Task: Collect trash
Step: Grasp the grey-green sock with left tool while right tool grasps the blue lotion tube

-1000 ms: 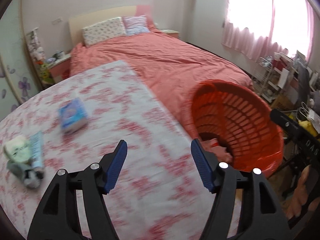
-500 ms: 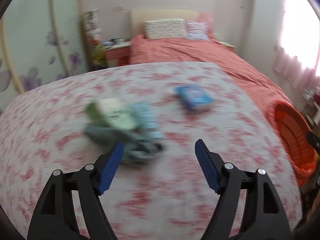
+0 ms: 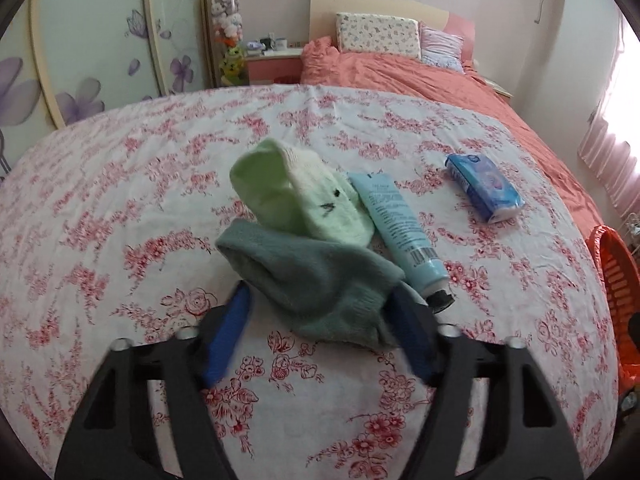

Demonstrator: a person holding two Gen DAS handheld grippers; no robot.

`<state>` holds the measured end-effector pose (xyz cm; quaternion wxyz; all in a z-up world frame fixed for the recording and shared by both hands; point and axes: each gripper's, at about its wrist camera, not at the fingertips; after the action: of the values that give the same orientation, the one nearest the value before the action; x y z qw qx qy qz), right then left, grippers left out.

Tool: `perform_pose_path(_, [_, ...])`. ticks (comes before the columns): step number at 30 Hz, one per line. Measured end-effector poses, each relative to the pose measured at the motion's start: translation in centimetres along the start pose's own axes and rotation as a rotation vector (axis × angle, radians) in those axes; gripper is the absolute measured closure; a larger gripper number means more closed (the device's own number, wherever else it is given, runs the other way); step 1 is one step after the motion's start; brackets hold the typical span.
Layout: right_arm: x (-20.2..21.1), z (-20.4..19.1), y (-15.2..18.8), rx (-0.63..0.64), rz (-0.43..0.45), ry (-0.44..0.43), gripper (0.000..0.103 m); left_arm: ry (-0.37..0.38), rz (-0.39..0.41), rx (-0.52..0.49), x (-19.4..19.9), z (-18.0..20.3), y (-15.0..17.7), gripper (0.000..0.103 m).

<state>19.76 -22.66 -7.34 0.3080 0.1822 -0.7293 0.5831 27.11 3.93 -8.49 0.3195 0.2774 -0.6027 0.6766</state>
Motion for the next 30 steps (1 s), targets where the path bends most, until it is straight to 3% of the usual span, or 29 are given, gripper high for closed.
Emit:
perform_pose_path(3, [-0.4,-1.0,0.1,0.018,-0.009,-0.010,0.049,0.004,0.007,0.001,0.5,-1.0,0.3,0.068])
perform_pose_path(5, [-0.7,-1.6,0.1,0.029,-0.016,-0.018,0.049,0.014,0.006,0.010,0.8,-1.9,0.3,0.072])
perform_pose_path(15, [-2.6,-7.5,0.6,0.106,-0.070,-0.099,0.049,-0.057,0.016,0.043,2.3,-8.1,0.7,0.071])
perform_pose_path(18, [-3.6,-10.4,0.7,0.137,-0.092,-0.137,0.049,-0.078,0.017,0.051,2.3,-9.3,0.6,0.058])
perform_pose_path(25, [-5.8,-15.7,0.0,0.167,-0.141,-0.200,0.050,-0.064,0.015,0.073,2.1,-10.3,0.4,0.055])
perform_pose_path(30, [-7.3,-18.6,-0.2,0.216,-0.157,-0.188,0.054,-0.063,0.015,0.073,2.1,-10.4,0.4,0.055])
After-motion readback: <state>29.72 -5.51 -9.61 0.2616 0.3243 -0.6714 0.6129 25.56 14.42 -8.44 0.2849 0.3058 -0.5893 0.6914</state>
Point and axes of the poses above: each gripper's, at about its wrist camera, not at the fingertips, and x roughly against the way its jaws point, z to its right, y to its underside, and after that the axes turned 5 degrees about y, right-handed
